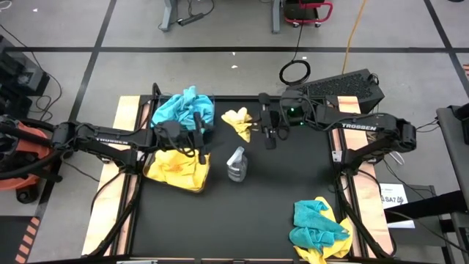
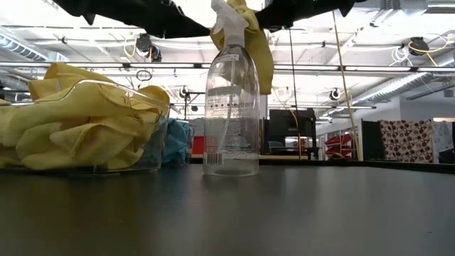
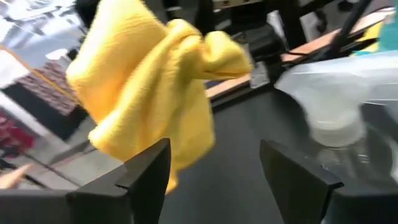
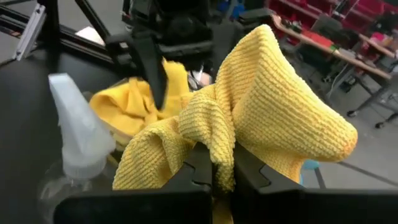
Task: Sort microfiber towel by color & place in baskets
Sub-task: Put the yellow microfiber cloth into the bottom transparent bin
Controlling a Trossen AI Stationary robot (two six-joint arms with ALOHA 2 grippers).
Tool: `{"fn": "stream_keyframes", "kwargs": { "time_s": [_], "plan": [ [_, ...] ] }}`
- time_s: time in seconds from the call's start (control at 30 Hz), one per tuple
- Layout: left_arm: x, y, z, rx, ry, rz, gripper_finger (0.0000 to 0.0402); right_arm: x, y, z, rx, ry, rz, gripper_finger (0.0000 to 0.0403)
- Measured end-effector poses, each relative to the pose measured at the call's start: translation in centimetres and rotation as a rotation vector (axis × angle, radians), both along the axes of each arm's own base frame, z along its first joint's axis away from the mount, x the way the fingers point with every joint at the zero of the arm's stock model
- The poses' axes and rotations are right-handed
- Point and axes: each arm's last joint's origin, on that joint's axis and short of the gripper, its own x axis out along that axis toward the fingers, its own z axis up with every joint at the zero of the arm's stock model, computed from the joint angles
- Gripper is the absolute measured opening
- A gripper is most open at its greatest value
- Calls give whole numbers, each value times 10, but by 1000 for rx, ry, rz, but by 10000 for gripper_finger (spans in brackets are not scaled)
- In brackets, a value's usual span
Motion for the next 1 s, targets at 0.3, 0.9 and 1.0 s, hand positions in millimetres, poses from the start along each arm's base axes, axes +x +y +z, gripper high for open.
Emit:
{"fn": "stream_keyframes", "kwargs": {
  "time_s": [0.3,0.9,1.0],
  "plan": [
    [0,2,11,124,-83,60,316,15,0,-8,15,30,29,9],
    [9,8,3,190,-58,63,340,51,8,4,12,0,157,9],
    [9,8,5,191,-75,65,290,51,7,4,18,5,150,12]
  ]
}}
